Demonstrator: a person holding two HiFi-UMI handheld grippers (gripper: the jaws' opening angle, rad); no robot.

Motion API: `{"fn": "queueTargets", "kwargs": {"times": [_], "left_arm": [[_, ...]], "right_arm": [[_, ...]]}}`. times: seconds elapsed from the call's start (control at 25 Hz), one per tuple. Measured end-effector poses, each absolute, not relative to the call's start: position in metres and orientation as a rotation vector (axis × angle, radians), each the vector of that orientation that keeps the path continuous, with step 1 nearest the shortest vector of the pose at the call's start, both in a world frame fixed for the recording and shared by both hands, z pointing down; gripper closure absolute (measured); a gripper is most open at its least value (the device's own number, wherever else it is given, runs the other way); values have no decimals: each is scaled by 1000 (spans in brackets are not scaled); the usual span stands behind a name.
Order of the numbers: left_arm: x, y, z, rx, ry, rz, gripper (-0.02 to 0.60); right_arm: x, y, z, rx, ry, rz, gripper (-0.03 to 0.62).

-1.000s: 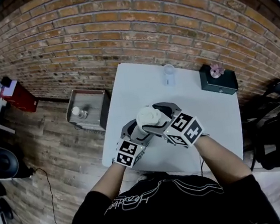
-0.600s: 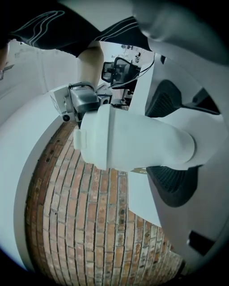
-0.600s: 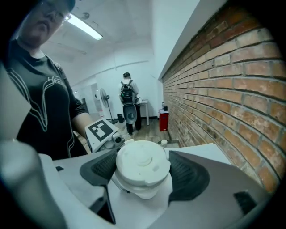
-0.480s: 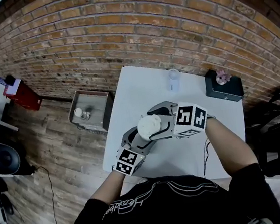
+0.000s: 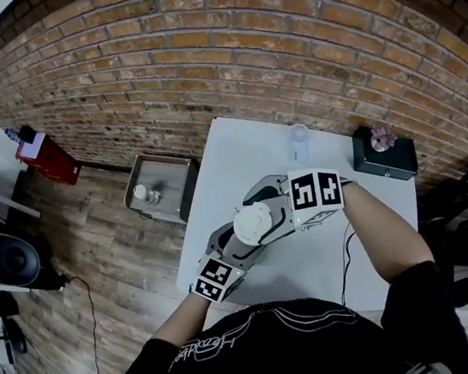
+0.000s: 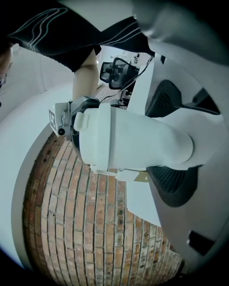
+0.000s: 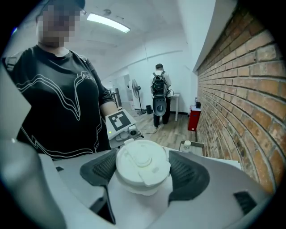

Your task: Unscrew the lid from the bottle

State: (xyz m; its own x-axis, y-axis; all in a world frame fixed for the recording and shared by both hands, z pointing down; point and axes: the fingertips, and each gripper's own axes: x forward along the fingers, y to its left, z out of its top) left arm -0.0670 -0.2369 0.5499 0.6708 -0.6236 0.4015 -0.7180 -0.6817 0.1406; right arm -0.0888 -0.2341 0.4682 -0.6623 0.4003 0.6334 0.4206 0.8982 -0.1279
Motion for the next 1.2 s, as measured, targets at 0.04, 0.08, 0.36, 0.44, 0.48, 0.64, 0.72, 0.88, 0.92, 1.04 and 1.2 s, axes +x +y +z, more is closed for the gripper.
{"fn": "queueTargets", "kwargs": {"times": [0.04,0.08,0.36,0.44,0.48,0.64,0.72,0.88,0.92,1.04,1.2], "left_arm": [[-67,-237,550,2599,-1069,468,224],[-67,-238,550,2599,-1067,468,224],[-67,-238,550,2606,-1060,478,224],[-67,-238,550,2608,-1059,477,224],[-67,-238,550,2609,-1060,477,224],[-68,-238,551,2610,-1062,478,224],[-67,-239,551,2611,-1058,482,224],[-68,-239,552,2613,-1057,482,225],[-68,-239,552,2613,-1059,477,224],[-66,-239,552,2612,-1061,475,225],[-67,-239,551,2612,-1058,476,225]], "right_arm": [[-89,-234,468,-587,-2366,-36,237],[-89,-235,468,-582,-2368,-34,237],[-89,-238,467,-402,-2446,31,213],[-87,-243,465,-293,-2464,26,203],[-86,-245,464,-229,-2473,20,188],[-86,-249,458,41,-2535,38,174],[-86,-249,454,169,-2561,83,172],[-88,-248,450,438,-2586,179,161],[-87,-249,449,503,-2589,201,152],[-84,-253,449,659,-2588,248,149],[-86,-253,454,730,-2555,207,149]]}}
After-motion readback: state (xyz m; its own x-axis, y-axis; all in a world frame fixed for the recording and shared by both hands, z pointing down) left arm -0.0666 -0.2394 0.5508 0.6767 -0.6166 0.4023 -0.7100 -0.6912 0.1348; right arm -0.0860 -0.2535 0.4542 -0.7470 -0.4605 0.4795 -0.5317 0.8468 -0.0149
